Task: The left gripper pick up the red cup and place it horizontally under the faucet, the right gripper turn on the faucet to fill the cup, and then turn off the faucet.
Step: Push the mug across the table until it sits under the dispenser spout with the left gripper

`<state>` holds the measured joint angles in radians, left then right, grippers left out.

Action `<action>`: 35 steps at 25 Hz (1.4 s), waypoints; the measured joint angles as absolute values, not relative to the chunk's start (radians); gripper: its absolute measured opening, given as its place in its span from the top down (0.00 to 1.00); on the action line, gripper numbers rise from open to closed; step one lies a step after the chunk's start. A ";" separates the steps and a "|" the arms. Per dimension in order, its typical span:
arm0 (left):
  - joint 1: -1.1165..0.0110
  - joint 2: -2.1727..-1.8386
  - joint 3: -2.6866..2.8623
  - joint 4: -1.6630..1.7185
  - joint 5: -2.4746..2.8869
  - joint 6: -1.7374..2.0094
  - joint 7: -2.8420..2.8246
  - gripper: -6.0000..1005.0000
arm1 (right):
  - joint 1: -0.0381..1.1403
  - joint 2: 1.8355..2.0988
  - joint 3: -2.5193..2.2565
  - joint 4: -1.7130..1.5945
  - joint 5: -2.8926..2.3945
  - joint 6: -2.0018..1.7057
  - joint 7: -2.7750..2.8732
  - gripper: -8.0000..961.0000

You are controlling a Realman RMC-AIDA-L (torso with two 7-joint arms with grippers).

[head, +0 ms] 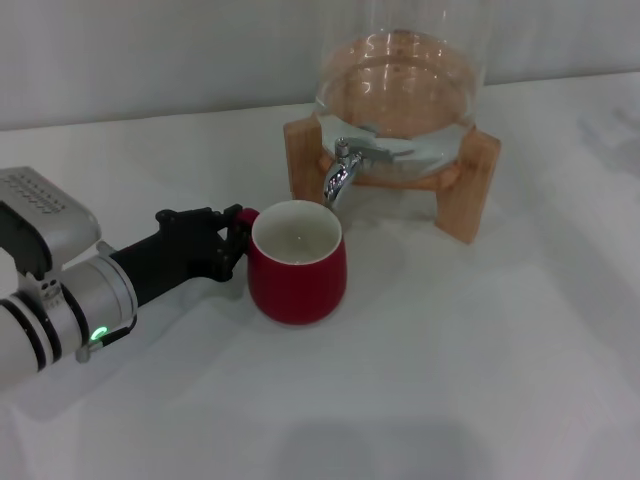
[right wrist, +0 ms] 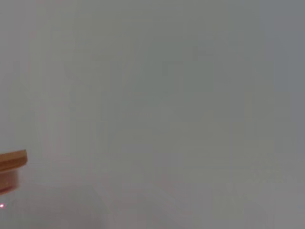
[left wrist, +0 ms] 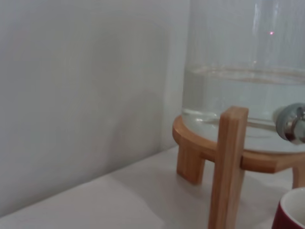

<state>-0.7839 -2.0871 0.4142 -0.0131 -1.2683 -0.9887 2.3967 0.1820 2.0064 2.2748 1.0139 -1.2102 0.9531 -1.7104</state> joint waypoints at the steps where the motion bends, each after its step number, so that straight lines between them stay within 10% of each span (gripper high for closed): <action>1: -0.785 -2.087 0.414 -0.010 -1.261 -0.987 2.392 0.83 | 0.182 2.006 2.275 1.014 -1.210 0.953 -1.710 0.34; 35: -0.874 -2.091 0.409 -0.015 -1.273 -0.938 2.469 0.83 | 0.185 2.006 2.273 0.977 -1.173 0.994 -1.749 0.34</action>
<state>-0.8737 -2.0909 0.4094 -0.0147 -1.2727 -0.9381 2.4694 0.1853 2.0064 2.2730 0.9768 -1.1734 0.9942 -1.7489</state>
